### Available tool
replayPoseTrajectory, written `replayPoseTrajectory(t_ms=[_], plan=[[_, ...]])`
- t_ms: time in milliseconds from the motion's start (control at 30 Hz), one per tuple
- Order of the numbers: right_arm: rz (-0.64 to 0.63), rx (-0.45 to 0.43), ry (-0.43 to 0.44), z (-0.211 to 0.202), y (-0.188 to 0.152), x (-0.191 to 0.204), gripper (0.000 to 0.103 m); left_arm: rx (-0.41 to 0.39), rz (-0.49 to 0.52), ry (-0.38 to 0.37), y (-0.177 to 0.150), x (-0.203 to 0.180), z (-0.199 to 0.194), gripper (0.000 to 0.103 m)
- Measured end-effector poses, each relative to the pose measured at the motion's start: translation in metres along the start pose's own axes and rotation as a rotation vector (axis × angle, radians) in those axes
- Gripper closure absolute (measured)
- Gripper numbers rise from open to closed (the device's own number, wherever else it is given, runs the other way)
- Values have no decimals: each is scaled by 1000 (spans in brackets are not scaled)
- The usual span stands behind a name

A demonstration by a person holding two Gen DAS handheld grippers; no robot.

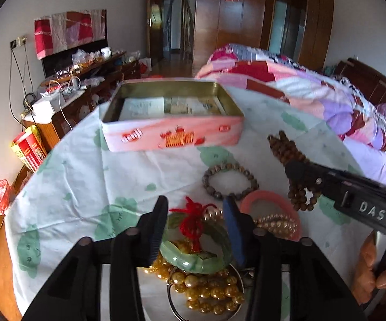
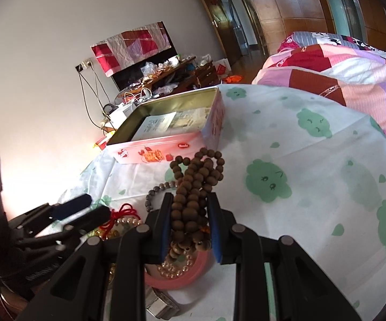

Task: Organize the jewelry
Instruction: 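Grasp the wooden prayer beads with the right tool while the left tool grasps the jade bangle, then carry both items into the pink tin and open both tools to release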

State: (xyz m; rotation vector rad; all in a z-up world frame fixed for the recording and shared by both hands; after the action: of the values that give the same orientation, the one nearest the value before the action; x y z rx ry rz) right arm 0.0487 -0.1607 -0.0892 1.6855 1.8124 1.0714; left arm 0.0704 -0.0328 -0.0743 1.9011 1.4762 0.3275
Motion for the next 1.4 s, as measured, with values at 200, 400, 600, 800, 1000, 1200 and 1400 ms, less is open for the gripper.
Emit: replayPoseTrajectory(t_ms=[200,400,600,800,1000,1200,1400], plan=[[6,16,3,3,-3,0,75,53,-10,-9,-9,-1,10,91],[5,35,-5,6,-5,0,75,-21,-56,-72,-2,-2,-5,100],[-10,39,-22,6,-5,1,75,-150,-114,-193,21,-8,-42,100],[-34,19,-55,0,1,4,75,-237,-166,-293,38,-8,-66,100],[-37,-59,-46,-17,30,3,75,-310,-206,-333,59,4,-73,100],[-49,-114,-28,-14,66,4,75,-336,-255,-318,83,18,-54,100],[-75,-126,-46,16,92,2,75,-351,-248,-268,111,25,-27,100]])
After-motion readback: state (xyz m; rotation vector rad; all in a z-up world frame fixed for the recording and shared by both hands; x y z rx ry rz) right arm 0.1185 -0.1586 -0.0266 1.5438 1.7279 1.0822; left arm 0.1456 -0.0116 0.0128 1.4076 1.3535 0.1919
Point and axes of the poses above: each gripper's, at about its wrist camera, not at the fingertips, and z roughly the way its jaws point, x to its left, y to its top, the point moved 8 cm from there along z, roughly the way its jaws point, and after that the axes turned 14 degrees about -z, right-handed, at the moved point
